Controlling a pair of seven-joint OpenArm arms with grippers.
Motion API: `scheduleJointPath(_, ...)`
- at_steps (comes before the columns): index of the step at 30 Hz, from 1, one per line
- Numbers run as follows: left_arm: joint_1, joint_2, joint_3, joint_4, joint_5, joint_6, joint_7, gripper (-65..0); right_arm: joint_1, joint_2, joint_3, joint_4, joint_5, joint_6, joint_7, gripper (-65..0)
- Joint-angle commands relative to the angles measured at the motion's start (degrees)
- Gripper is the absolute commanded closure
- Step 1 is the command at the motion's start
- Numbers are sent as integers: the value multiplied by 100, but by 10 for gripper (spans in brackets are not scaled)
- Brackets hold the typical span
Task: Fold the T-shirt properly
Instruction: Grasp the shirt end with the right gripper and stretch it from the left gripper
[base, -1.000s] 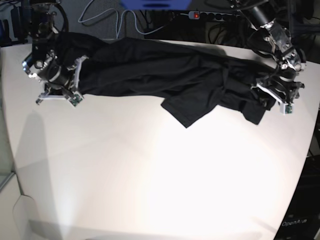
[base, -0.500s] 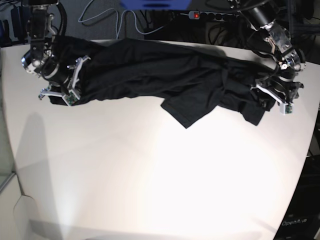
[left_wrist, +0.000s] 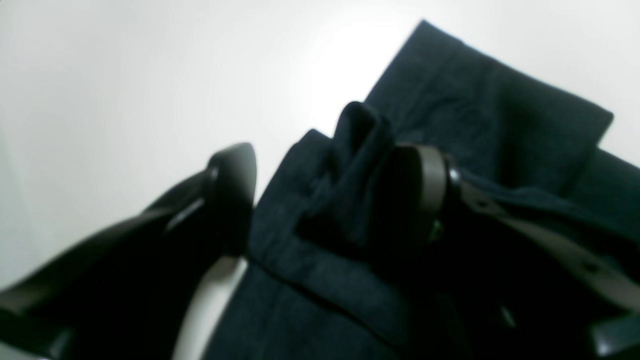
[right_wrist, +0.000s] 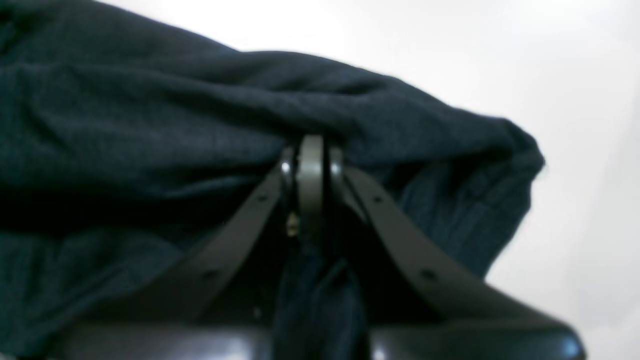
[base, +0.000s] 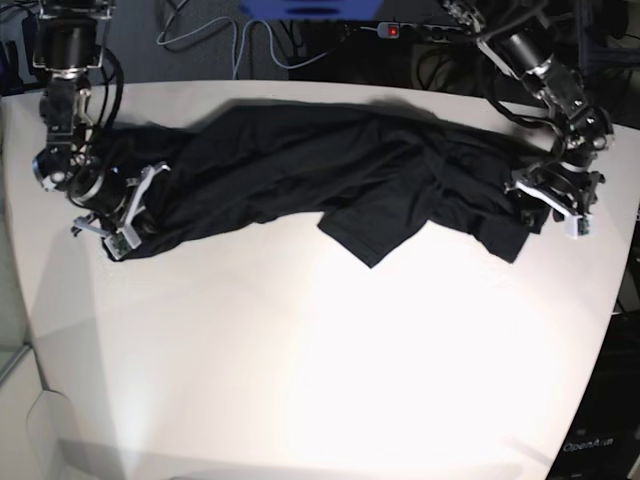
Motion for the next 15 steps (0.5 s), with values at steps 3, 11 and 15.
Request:
scheduleJointPath(3,-49,-57,-105,-431,423,29,743,-392,151,205,-39,-394,-605,-27,-789,0)
scheduleJointPath(11,-252,-75,-114,-660,379,29,743,-392,784,389,-56,-1071,-605,-27,-789,0)
scheduleJointPath(15,-383,-66,-114,-668,379,29,751,-392,1066,433,-65,-1344,-605,-27,-789,0)
